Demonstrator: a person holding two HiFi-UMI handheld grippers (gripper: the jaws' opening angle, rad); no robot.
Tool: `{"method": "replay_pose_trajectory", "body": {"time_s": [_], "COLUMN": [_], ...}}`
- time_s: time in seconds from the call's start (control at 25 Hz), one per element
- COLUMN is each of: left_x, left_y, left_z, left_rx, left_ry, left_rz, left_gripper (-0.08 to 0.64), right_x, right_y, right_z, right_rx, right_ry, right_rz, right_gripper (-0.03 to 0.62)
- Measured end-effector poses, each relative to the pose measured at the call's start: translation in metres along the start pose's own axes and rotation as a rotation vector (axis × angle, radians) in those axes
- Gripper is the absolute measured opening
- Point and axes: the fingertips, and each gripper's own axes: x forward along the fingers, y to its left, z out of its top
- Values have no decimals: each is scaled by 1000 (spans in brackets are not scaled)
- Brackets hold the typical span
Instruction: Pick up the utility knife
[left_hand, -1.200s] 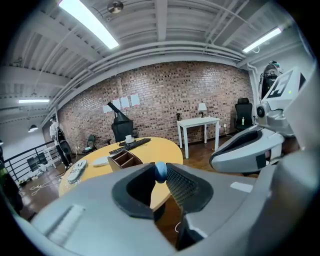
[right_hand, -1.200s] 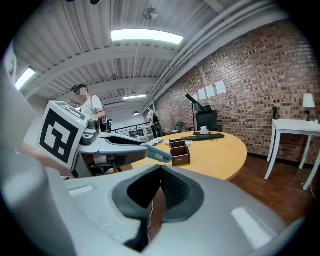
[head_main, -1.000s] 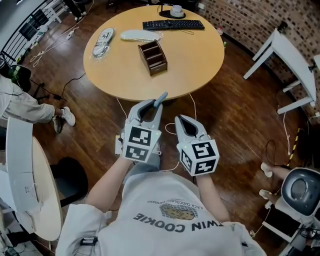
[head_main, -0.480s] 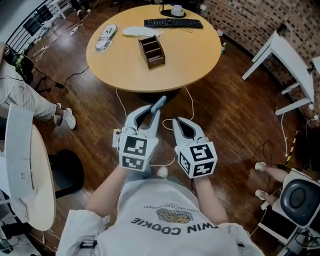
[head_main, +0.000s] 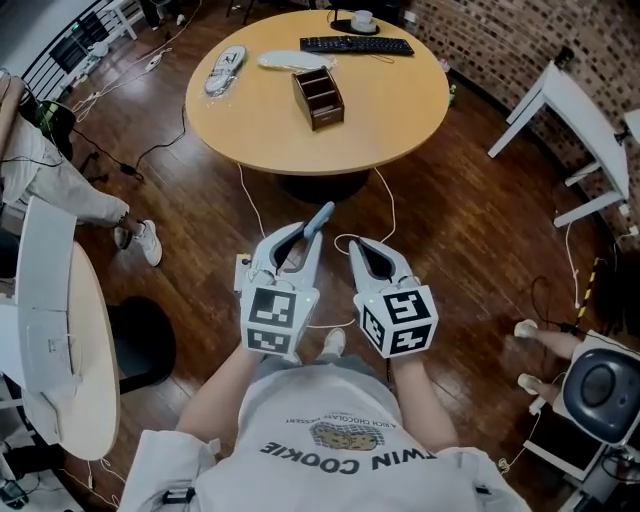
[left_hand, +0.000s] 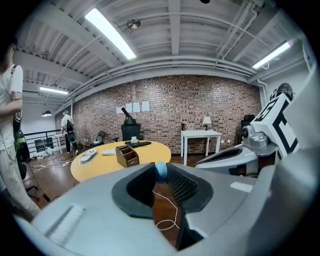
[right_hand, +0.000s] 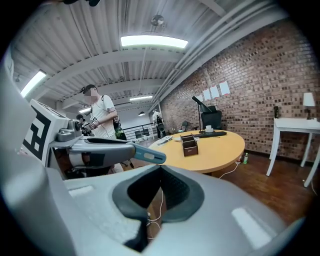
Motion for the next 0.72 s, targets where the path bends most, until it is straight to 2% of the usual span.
{"method": "replay_pose_trajectory", "body": {"time_s": [0.72], "left_x": [-111], "left_y": [27], "left_z": [-34], "left_rx": [-27], "left_ry": [-30], "left_rz": [-81], "left_gripper": [74], "right_x": [-26], "right_y": [114], "right_z": [-21], "right_rx": [29], "right_ry": [-12], "right_rz": [-77], "right_gripper": [-5]}}
